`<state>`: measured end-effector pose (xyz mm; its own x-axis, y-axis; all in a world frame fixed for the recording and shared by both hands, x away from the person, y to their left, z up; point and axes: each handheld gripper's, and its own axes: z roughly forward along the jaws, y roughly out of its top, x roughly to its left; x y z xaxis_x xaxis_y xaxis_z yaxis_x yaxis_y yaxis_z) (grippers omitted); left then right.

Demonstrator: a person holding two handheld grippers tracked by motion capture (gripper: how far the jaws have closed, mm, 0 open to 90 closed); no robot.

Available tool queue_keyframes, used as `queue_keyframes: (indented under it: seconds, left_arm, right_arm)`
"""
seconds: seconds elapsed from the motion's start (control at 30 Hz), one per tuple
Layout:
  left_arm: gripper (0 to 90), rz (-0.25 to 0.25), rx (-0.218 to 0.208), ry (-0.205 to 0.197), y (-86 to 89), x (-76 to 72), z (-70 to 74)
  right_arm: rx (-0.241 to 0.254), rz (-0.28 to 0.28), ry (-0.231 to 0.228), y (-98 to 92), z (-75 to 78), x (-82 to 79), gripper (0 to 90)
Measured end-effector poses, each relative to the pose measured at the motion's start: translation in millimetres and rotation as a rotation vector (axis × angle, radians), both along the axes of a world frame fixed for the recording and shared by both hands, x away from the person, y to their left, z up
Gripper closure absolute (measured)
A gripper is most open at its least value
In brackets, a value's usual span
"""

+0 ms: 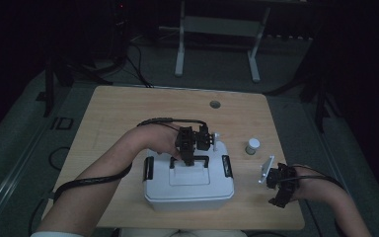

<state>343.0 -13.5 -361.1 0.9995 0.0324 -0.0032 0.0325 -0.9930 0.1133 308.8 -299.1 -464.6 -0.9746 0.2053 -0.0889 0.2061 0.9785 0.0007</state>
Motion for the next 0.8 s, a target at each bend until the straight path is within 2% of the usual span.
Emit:
queue_keyframes:
  seconds: [0.27, 0.5, 0.6, 0.67, 0.73, 0.8]
  left_arm:
    - [82.5, 0.001, 0.006, -0.014, -0.3, -3.5, 4.7]
    - [83.0, -0.001, -0.014, -0.041, 6.1, -6.1, 20.6]
    - [83.2, -0.007, -0.017, -0.065, 10.1, -5.9, 28.3]
    - [83.3, 0.006, -0.028, -0.068, 13.8, -6.2, 32.8]
    - [83.3, -0.003, -0.032, -0.077, 18.0, -6.2, 36.5]
    - [83.2, 0.004, -0.036, -0.071, 23.5, -5.8, 40.2]
  right_arm:
    - [0.002, 0.004, -0.011, 2.6, 2.0, 0.0, 15.3]
    - [0.004, 0.001, -0.012, 1.4, 2.3, 1.0, 15.3]
    - [0.002, 0.000, -0.014, 1.2, 2.7, 1.2, 15.3]
    - [0.004, -0.001, -0.015, 1.1, 3.6, 1.0, 15.3]
    - [0.006, -0.003, -0.018, 1.0, 4.6, 0.7, 15.3]
    - [0.008, -0.004, -0.017, 0.7, 5.1, 0.7, 15.2]
